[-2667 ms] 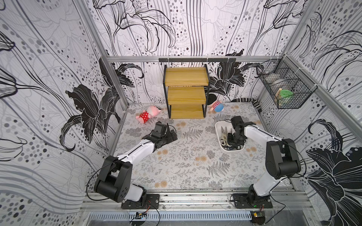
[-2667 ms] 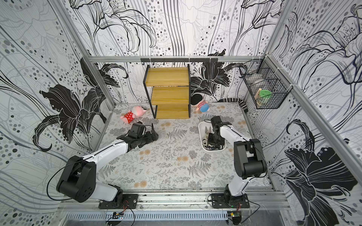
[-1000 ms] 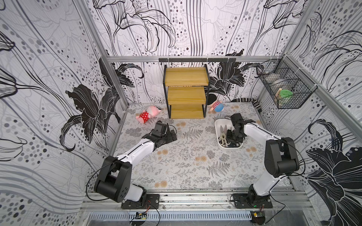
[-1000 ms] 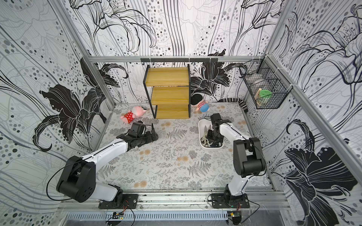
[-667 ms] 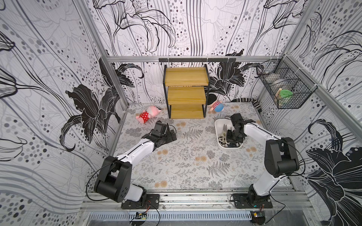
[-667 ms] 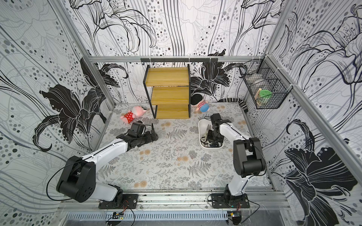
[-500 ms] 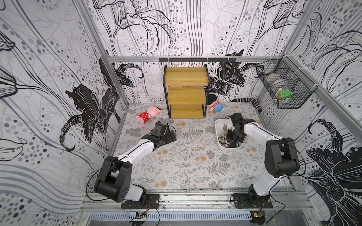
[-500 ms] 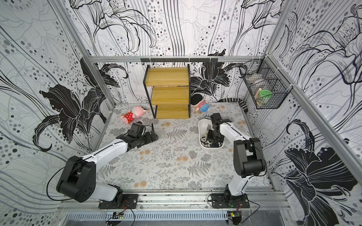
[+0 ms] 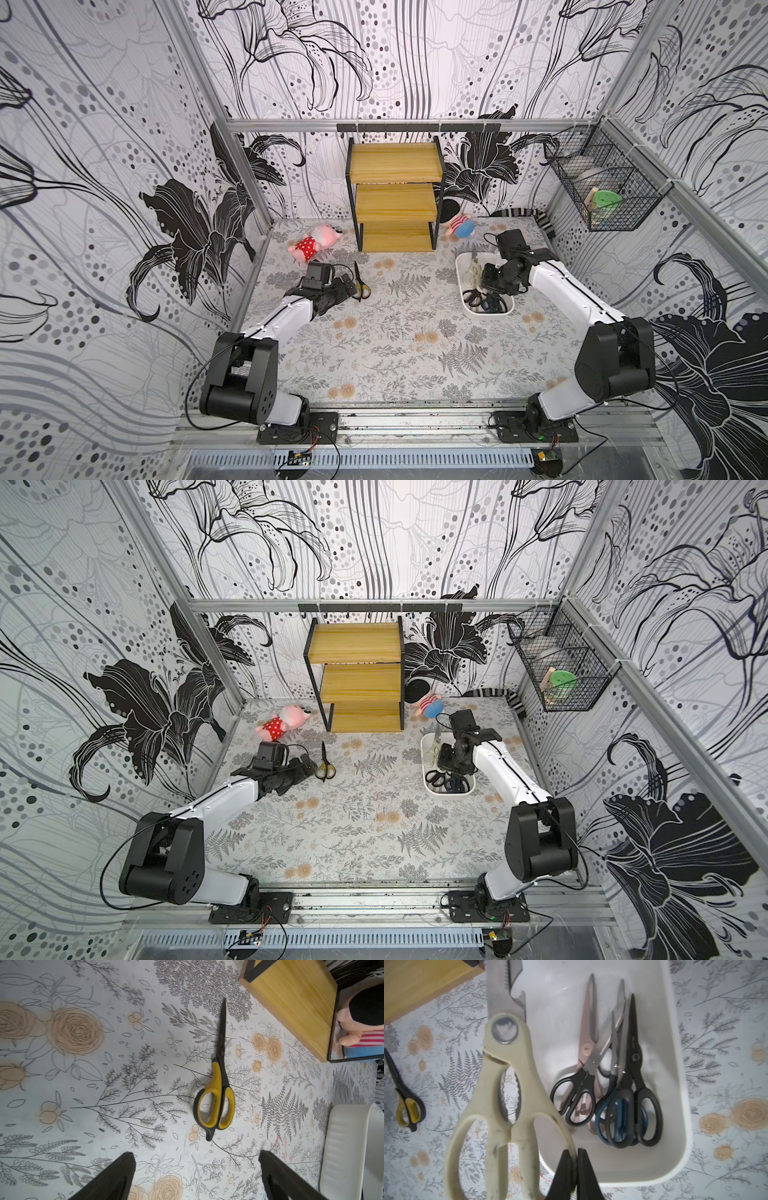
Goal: Take the scissors out of the storage box
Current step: Pick up the scissors from the storage box, then place the scissors at the center of the board.
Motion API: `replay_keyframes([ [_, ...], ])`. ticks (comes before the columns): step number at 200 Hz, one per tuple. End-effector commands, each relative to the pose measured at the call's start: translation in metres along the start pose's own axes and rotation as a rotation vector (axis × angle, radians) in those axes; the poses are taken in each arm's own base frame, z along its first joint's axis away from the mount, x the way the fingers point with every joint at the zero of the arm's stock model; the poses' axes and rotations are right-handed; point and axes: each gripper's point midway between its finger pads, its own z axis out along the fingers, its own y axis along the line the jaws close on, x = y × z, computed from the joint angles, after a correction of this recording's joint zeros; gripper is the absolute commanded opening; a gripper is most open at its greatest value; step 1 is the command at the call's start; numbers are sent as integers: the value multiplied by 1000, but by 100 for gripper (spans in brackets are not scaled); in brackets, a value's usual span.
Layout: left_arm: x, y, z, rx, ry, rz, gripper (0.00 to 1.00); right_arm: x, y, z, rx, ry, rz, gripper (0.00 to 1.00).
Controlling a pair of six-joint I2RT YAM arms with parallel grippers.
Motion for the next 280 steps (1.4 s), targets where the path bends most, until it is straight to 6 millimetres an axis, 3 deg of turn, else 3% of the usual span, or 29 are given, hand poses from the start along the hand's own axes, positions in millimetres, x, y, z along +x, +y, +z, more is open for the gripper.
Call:
replay_keyframes([
  [1, -7, 1, -6, 59, -20, -52, 98, -8, 45, -8, -91, -40, -36, 0],
  [34, -5, 18, -12, 58, -17, -113, 98, -2, 106, 4, -169, -46, -121, 0],
  [73, 4, 24, -20, 52, -16, -125, 98, 16, 163, 54, -188, 34, -224, 0],
  [97, 7, 25, -26, 52, -16, -127, 98, 28, 187, 84, -175, 86, -281, 0],
  [159, 5, 29, -44, 19, -59, -92, 98, 31, 235, 128, -166, 119, -348, 0],
  [184, 4, 28, -45, 19, -57, -92, 98, 37, 241, 138, -95, 123, -347, 0],
  [252, 2, 27, -44, 24, -63, -99, 98, 70, 219, 145, 2, 110, -275, 0],
  [280, 3, 27, -44, 29, -59, -102, 98, 74, 212, 154, 35, 118, -254, 0],
])
